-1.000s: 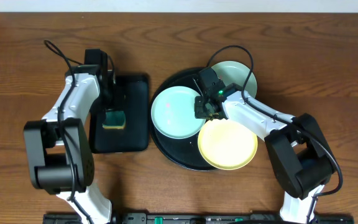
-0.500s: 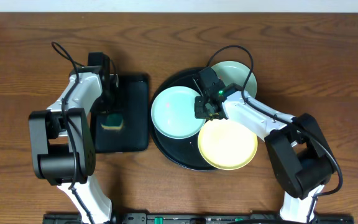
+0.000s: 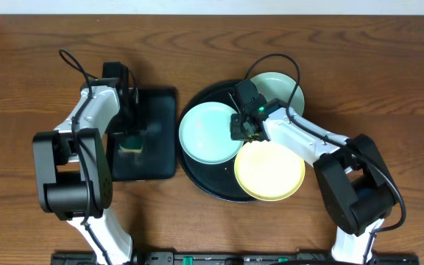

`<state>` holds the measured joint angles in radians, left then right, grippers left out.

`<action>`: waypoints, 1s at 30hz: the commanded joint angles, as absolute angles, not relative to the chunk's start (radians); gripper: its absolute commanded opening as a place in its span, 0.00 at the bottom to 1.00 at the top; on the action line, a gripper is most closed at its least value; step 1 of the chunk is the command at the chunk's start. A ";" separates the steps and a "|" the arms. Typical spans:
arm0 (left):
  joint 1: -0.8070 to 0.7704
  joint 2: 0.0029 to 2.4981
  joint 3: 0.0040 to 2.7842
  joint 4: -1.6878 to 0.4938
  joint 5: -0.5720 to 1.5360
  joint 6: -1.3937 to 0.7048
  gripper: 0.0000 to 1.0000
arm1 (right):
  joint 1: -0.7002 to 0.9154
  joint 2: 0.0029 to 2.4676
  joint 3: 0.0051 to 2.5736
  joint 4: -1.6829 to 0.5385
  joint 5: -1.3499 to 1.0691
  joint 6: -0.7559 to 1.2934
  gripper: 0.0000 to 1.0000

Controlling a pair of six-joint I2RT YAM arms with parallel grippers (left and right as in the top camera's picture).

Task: Clean dirty plates on tray and stack at the side
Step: 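Grasp the green sponge with the left gripper and lift it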

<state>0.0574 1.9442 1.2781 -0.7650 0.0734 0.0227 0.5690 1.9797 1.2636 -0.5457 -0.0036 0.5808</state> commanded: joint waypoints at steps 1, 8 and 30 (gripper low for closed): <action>0.048 1.854 1.298 -0.773 0.120 -0.003 0.07 | 0.570 2.014 1.265 -0.556 0.014 0.582 0.02; 0.047 1.684 1.298 -0.804 0.120 -0.134 0.07 | 0.570 2.014 1.265 -0.557 0.015 0.582 0.01; 0.005 1.647 1.277 -0.825 0.033 -0.231 0.07 | 0.570 2.014 1.265 -0.564 -0.006 0.583 0.01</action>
<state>0.0036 1.6474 1.2781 -0.8291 0.0513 -0.2138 0.5686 1.9797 1.2667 -0.5510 -0.0055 0.5808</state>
